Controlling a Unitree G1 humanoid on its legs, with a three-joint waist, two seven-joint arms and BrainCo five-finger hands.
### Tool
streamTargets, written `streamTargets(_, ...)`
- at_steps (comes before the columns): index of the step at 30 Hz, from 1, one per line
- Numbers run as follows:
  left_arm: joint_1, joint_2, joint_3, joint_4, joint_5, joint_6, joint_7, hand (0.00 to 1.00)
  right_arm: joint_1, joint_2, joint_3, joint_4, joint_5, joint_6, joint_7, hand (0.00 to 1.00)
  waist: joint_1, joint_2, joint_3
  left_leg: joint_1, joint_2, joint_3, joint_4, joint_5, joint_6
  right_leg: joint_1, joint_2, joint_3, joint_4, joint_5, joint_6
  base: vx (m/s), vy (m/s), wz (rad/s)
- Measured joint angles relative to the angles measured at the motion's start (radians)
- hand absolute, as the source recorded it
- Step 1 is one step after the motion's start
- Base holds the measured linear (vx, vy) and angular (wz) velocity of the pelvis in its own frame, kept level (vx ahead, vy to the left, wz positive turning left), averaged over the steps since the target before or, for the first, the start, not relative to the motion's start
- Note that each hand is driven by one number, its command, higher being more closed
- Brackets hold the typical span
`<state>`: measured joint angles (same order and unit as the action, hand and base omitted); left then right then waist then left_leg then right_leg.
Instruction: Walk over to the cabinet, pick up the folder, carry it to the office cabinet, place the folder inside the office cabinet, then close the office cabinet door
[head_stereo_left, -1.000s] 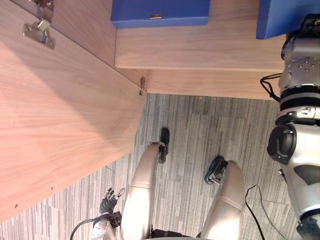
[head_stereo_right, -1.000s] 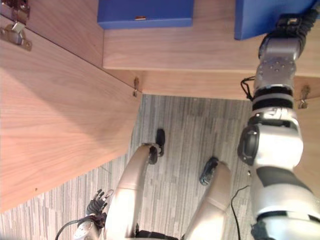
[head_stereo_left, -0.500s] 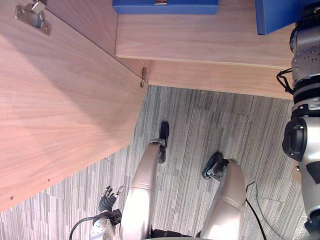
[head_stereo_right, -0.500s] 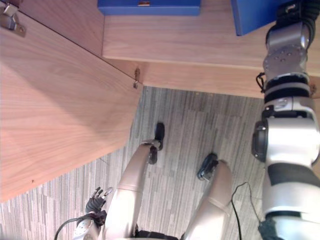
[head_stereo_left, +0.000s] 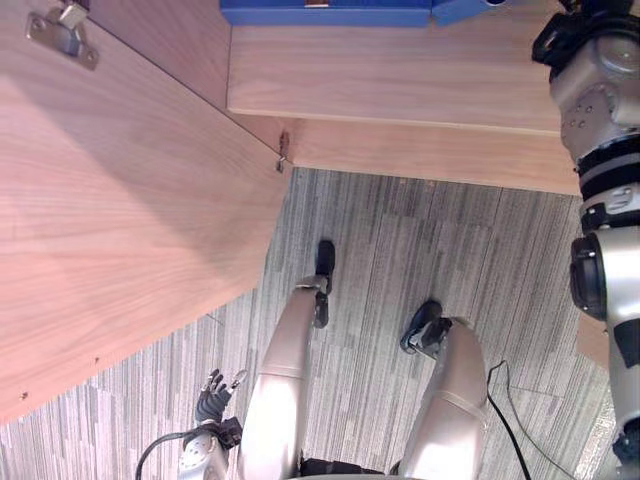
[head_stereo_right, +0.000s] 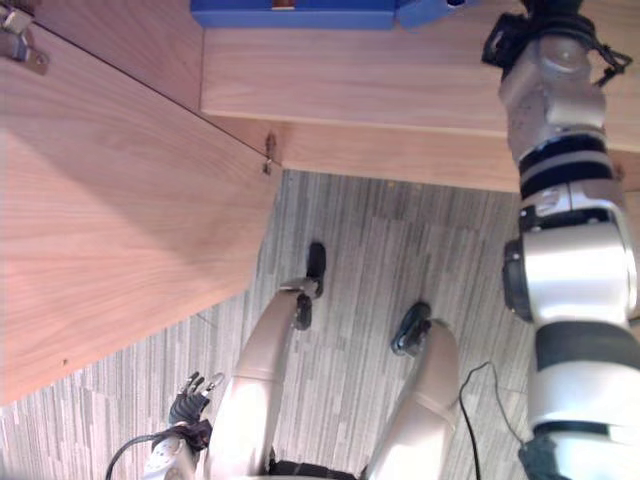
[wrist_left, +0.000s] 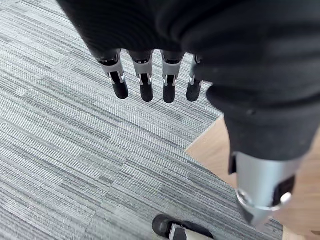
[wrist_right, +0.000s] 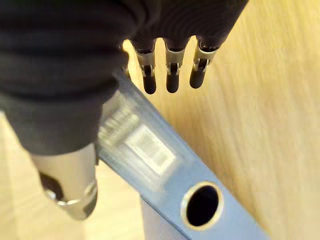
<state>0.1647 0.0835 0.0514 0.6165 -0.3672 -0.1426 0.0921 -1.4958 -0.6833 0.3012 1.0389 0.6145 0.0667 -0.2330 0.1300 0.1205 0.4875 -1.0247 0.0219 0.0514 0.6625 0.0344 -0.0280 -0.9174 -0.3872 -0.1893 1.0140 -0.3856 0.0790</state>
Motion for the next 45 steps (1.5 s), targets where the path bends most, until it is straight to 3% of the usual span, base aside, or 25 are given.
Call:
streamTargets(4, 0.0, 0.006, -0.002, -0.001, 0.0, -0.005, -0.024, 0.0, 0.0, -0.001, 0.017, 0.008, -0.061, 0.017, 0.053, 0.0, -0.002, -0.001, -0.001, 0.041, 0.002, 0.009, -0.064, 0.025, -0.001, 0.027, 0.005, -0.007, -0.043, 0.018, -0.001, 0.05, -0.04, -0.02)
streamTargets(10, 0.0, 0.008, -0.006, -0.009, 0.0, -0.006, -0.039, 0.0, 0.001, -0.012, 0.06, 0.027, -0.117, 0.023, 0.072, 0.0, -0.003, -0.001, -0.002, 0.076, 0.002, 0.014, -0.151, 0.066, -0.003, 0.043, 0.014, -0.019, -0.102, 0.045, -0.004, 0.04, -0.027, -0.01)
streamTargets(15, 0.004, 0.017, -0.025, -0.031, 0.0, -0.014, -0.045, 0.0, 0.064, -0.021, 0.116, 0.035, -0.397, 0.028, 0.092, 0.0, -0.003, -0.003, -0.012, 0.14, 0.003, 0.021, -0.234, 0.096, -0.007, 0.086, 0.022, -0.026, -0.151, 0.059, -0.006, 0.04, -0.024, -0.03)
streamTargets(19, 0.01, 0.023, -0.027, -0.045, -0.001, -0.014, -0.068, 0.0, 0.148, -0.02, 0.145, 0.013, -0.651, 0.017, 0.169, 0.0, -0.008, -0.006, -0.019, 0.203, 0.013, 0.04, -0.333, 0.136, -0.009, 0.119, 0.041, -0.028, -0.215, 0.089, -0.007, 0.06, -0.01, -0.14)
streamTargets(26, 0.049, 0.023, -0.032, -0.07, -0.001, -0.007, -0.102, 0.0, 0.291, 0.018, 0.164, 0.01, -0.839, 0.009, 0.251, 0.0, -0.018, -0.024, -0.058, 0.348, 0.023, 0.061, -0.501, 0.19, -0.018, 0.217, 0.073, -0.033, -0.323, 0.124, -0.005, 0.08, -0.028, -0.14)
streamTargets(32, 0.058, 0.018, -0.029, -0.057, 0.009, 0.003, -0.122, 0.0, 0.449, 0.145, 0.168, 0.008, -0.999, 0.008, 0.25, 0.0, -0.031, -0.041, -0.103, 0.481, 0.039, 0.067, -0.605, 0.208, -0.026, 0.352, 0.109, -0.054, -0.441, 0.151, 0.004, 0.11, -0.042, -0.11)
streamTargets(35, 0.058, 0.007, -0.028, -0.054, 0.012, 0.009, -0.124, 0.0, 0.493, 0.188, 0.148, 0.028, -1.026, 0.01, 0.251, 0.0, -0.03, -0.045, -0.113, 0.528, 0.039, 0.067, -0.628, 0.209, -0.027, 0.401, 0.113, -0.06, -0.468, 0.153, 0.007, 0.08, -0.049, -0.01)
streamTargets(41, 0.053, -0.025, 0.011, -0.022, 0.023, 0.009, -0.133, 0.0, 0.63, 0.318, -0.016, 0.036, -1.028, 0.011, 0.265, 0.0, -0.028, -0.047, -0.127, 0.617, 0.065, 0.075, -0.638, 0.198, -0.041, 0.521, 0.149, -0.073, -0.553, 0.179, 0.006, 0.06, -0.049, -0.08)
streamTargets(45, 0.016, -0.041, 0.09, 0.057, 0.055, 0.015, -0.126, 0.0, 0.845, 0.507, -0.13, 0.065, -1.024, 0.026, 0.281, 0.0, -0.009, -0.061, -0.147, 0.668, 0.113, 0.104, -0.574, 0.144, -0.061, 0.598, 0.199, -0.051, -0.595, 0.188, -0.007, 0.03, -0.074, -0.31)
